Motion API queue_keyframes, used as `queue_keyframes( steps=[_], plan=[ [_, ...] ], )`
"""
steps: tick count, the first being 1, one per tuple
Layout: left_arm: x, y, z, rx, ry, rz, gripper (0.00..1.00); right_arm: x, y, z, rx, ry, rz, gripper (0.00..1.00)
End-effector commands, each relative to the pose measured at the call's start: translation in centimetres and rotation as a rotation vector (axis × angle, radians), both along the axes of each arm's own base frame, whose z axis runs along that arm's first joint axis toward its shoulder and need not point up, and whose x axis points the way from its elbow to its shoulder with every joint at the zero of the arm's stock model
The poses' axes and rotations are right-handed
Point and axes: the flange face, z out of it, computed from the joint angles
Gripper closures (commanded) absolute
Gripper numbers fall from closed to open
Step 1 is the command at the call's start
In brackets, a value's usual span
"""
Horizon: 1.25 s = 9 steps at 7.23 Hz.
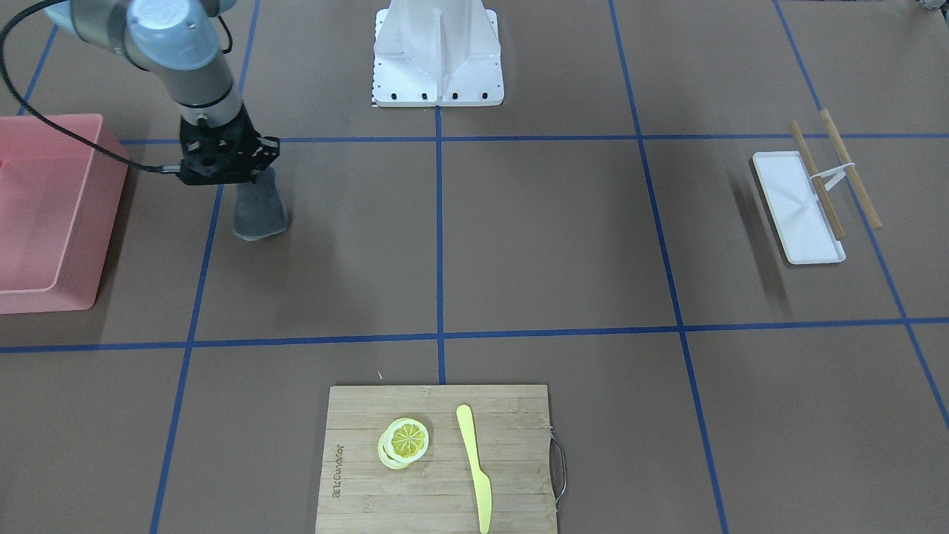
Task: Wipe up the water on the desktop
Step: 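Wipe the cloth across the table surface with the right gripper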
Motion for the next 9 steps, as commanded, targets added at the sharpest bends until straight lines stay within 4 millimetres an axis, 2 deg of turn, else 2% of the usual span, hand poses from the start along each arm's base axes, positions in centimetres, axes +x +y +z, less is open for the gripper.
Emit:
queue_keyframes(
  steps=[1,2,3,4,5,6,7,8,9],
  plan=[
    [0.0,0.2,-0.1,-0.001,0.0,0.0,0.02,5.4,-0.9,4.7,0.014,0.044,-0.049,1.0],
    [0.0,0.2,0.0,-0.002,0.0,0.0,0.02,4.4,-1.1,3.7,0.013,0.031,-0.036,1.0],
    [0.0,0.2,0.0,-0.003,0.001,-0.001,0.02,-0.3,-1.4,-0.5,-0.009,-0.017,0.002,1.0],
    [0.0,0.2,0.0,-0.003,0.001,-0.001,0.02,-6.2,-0.1,-5.1,-0.06,-0.067,0.031,1.0],
    [0.1,0.1,0.0,-0.003,-0.001,0.0,0.02,-11.0,1.2,-8.9,-0.107,-0.097,0.061,1.0],
    [0.0,0.1,0.0,-0.003,-0.001,-0.002,0.02,-15.9,1.4,-13.3,-0.14,-0.127,0.102,1.0],
    [0.1,0.1,0.0,-0.003,-0.001,0.0,0.02,-20.1,0.9,-16.1,-0.16,-0.158,0.154,1.0],
    [0.1,0.1,0.2,-0.006,-0.001,0.0,0.02,-20.8,0.6,-15.9,-0.165,-0.189,0.168,1.0],
    [0.1,0.1,0.3,-0.008,-0.001,0.0,0.02,-16.2,-0.8,-14.1,-0.176,-0.197,0.193,1.0]
  ],
)
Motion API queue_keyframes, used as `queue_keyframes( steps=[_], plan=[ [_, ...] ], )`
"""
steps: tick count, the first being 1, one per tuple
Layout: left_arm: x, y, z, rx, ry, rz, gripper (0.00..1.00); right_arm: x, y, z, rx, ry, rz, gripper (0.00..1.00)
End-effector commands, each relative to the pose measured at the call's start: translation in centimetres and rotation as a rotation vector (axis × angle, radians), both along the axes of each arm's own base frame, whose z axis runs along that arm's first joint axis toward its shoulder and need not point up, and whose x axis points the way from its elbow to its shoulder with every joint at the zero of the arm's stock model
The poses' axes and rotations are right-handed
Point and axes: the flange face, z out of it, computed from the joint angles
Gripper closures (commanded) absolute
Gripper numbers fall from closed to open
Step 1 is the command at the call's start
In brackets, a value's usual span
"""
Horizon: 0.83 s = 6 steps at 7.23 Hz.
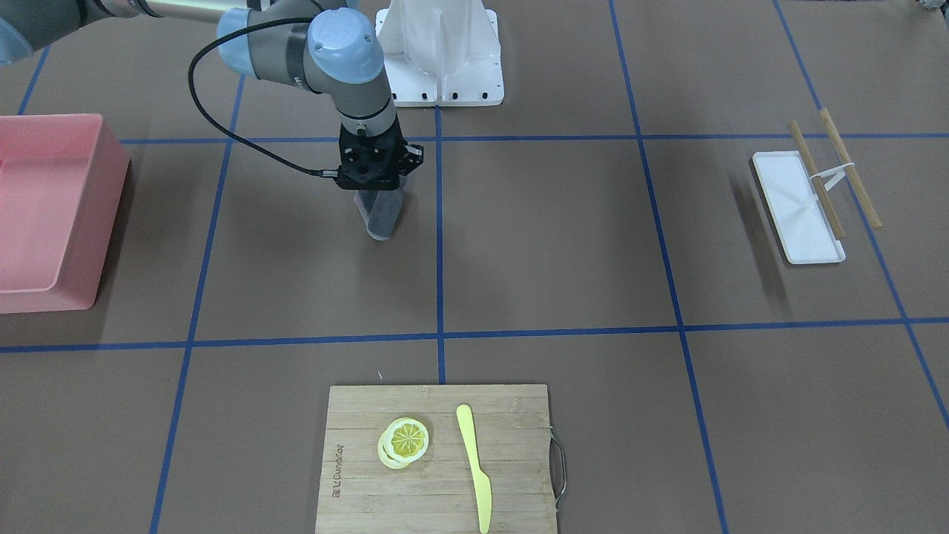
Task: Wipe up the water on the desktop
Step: 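Carry the cloth with the right gripper into the pink bin and release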
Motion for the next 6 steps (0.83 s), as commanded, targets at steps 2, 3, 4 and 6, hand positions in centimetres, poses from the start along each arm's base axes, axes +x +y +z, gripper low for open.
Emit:
queue_keyframes(
  steps=[2,3,4,6],
  plan=[
    [-0.2,0.3,-0.6,0.011,0.002,-0.004,0.02,14.6,-1.7,9.0,0.05,0.002,-0.039,1.0],
    [-0.2,0.4,-0.3,0.006,0.0,-0.004,0.02,20.5,-2.2,11.9,0.062,0.032,-0.025,1.0],
    [-0.3,0.6,-0.5,0.008,0.002,-0.005,0.02,27.6,-2.1,13.9,0.081,0.054,-0.017,1.0],
    [-0.2,0.5,-0.4,0.002,0.001,-0.004,0.02,42.9,-4.3,17.9,0.137,0.051,-0.015,1.0]
  ],
)
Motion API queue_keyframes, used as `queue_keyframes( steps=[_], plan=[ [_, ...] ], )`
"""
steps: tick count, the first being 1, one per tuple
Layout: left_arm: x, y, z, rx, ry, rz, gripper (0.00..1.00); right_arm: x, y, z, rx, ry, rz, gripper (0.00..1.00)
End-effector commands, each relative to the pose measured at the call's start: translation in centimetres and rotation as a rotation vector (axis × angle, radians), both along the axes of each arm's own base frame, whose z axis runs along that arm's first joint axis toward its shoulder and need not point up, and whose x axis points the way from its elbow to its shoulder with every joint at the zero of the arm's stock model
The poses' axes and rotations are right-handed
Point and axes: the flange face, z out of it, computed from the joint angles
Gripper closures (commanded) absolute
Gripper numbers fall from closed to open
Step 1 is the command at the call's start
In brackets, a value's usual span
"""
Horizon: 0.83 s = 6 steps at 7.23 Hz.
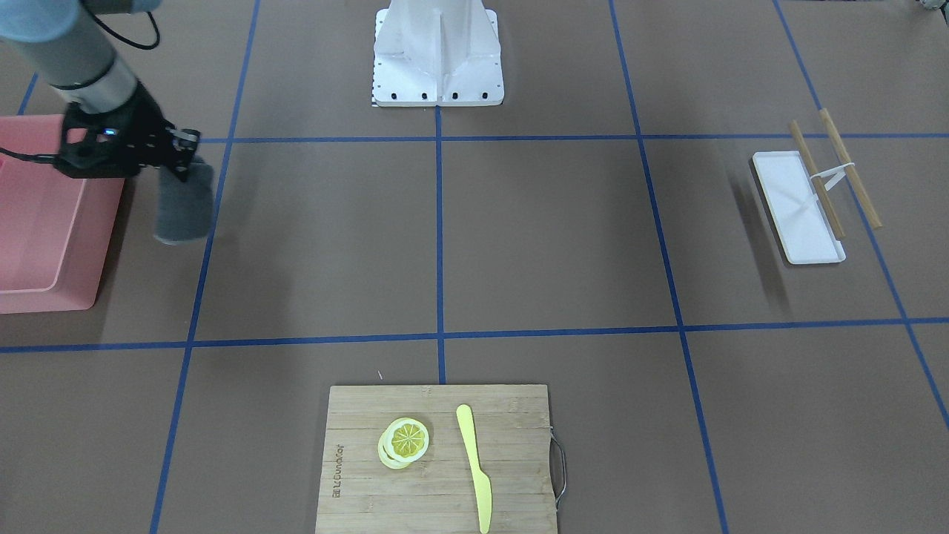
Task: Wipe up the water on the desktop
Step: 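Carry the cloth with the right gripper into the pink bin and release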
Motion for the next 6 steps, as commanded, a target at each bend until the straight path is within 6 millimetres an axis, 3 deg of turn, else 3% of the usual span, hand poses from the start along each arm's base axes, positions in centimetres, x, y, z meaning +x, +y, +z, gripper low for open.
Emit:
queue_keyframes(
  steps=[1,2,3,4,6],
  plan=[
    [0.0,0.0,0.0,-0.005,0.0,0.0,0.02,15.0,-0.2,5.3,0.09,0.016,-0.041,1.0],
    [0.0,0.0,0.0,-0.008,0.0,0.0,0.02,18.8,-0.3,8.7,0.132,0.043,-0.1,1.0],
    [0.0,0.0,-0.1,-0.006,0.0,0.0,0.02,20.5,0.1,10.5,0.142,0.057,-0.124,1.0],
    [0.0,0.0,-0.1,-0.007,0.0,-0.001,0.02,20.6,0.8,11.1,0.123,0.06,-0.116,0.01],
    [-0.1,0.2,-0.3,-0.007,0.002,-0.005,0.02,20.4,0.5,12.9,0.096,0.058,-0.128,0.0]
  ],
)
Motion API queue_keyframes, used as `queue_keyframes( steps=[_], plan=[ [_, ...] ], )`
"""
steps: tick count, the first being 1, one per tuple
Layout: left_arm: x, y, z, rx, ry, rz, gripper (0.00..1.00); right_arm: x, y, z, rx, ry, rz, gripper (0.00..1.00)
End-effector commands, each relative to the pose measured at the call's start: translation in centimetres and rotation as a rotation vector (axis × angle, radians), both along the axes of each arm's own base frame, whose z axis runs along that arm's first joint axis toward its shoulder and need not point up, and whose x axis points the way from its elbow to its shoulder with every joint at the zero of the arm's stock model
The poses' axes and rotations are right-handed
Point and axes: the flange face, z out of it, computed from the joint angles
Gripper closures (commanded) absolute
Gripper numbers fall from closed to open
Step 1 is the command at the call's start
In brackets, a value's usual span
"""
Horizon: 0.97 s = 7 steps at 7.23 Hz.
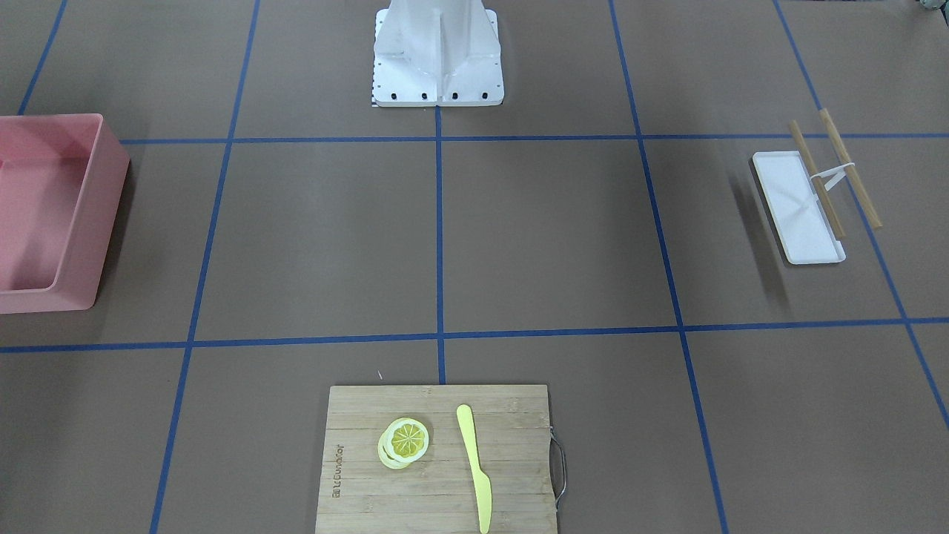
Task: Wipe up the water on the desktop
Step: 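Carry the cloth with the right gripper into the pink bin and release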
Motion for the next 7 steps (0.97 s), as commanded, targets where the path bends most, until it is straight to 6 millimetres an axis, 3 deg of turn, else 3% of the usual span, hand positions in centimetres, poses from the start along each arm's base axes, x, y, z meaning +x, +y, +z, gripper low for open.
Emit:
queue_keyframes(
  steps=[1,2,4,7],
  plan=[
    [-0.1,0.2,0.1,-0.006,0.003,-0.002,0.02,0.1,0.0,1.6,-0.025,0.0,-0.011,0.0],
    [0.0,0.1,0.2,-0.008,0.004,-0.002,0.02,0.2,1.0,2.7,-0.043,0.005,-0.013,0.0],
    [0.0,0.3,0.2,-0.057,0.005,0.0,0.02,0.3,1.0,3.3,-0.049,0.012,-0.015,0.0],
    [0.2,1.5,2.1,-0.196,0.012,0.012,0.02,1.1,0.9,4.7,-0.018,0.013,-0.063,0.0]
  ],
)
